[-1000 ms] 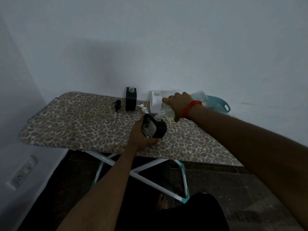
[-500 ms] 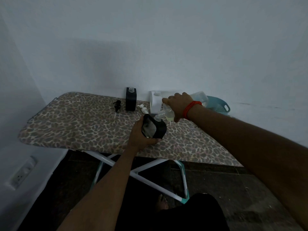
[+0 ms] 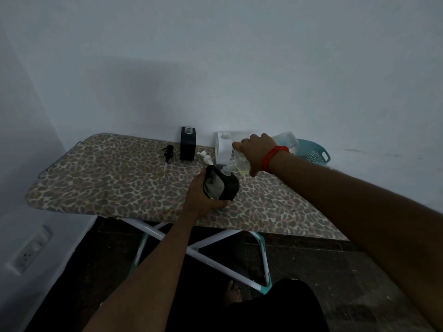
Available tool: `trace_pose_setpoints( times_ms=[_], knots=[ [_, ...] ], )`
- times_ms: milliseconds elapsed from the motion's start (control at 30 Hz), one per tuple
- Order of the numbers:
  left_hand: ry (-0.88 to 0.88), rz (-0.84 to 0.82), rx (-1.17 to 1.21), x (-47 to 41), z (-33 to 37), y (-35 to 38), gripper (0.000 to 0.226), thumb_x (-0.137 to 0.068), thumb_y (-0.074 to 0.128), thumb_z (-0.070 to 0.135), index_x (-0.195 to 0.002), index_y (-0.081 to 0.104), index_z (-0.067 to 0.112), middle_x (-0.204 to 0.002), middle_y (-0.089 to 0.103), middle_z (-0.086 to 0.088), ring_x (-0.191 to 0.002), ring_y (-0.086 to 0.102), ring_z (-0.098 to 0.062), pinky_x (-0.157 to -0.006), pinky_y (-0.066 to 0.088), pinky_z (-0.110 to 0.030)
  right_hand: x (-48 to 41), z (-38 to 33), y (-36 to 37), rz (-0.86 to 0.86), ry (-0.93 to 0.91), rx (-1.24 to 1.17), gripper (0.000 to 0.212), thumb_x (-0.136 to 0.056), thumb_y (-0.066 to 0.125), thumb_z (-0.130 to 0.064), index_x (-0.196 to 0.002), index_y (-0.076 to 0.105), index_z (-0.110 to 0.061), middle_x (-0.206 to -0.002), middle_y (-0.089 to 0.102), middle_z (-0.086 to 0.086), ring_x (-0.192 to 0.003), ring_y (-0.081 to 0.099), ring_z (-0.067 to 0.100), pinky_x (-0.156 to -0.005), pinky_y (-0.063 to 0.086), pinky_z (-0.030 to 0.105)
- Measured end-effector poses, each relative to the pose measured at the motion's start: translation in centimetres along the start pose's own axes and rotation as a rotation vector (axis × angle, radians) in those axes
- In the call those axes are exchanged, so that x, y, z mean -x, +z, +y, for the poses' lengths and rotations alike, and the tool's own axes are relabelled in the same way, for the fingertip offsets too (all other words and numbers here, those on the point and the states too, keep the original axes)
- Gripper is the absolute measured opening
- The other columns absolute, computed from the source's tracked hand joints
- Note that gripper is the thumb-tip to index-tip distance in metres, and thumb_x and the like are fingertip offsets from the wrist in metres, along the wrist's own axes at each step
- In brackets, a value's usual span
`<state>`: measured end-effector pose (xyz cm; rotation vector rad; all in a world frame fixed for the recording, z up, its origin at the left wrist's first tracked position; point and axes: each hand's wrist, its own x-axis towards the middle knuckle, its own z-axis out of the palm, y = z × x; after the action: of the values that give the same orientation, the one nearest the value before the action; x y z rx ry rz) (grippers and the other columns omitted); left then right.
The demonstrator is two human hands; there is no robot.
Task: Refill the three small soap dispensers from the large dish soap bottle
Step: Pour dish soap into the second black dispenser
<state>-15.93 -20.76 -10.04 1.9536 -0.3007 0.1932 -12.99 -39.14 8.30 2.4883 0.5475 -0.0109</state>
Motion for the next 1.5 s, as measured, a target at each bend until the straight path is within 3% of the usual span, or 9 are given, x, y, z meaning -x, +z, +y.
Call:
trace_pose_setpoints(
  times_ms=[1500],
  knots=[
    [0.013,-0.029,0.019,-0.34,0.1,-0.09,0.116,-0.06,0.1,0.025,-0.155,0.036,0.01,-0.156,0.045,-0.007,-0.145,0.043,-0.025,-0.116,0.039,-0.051,-0.36,-0.06,-0.36,-0.014,0.0,0.054,0.096,-0.063,0.088,-0.047,-0.14,0.033,-0.023,-0.131,0.057,0.005,-0.118,0.054,0.029,-0.095,0.044,0.047]
  ],
)
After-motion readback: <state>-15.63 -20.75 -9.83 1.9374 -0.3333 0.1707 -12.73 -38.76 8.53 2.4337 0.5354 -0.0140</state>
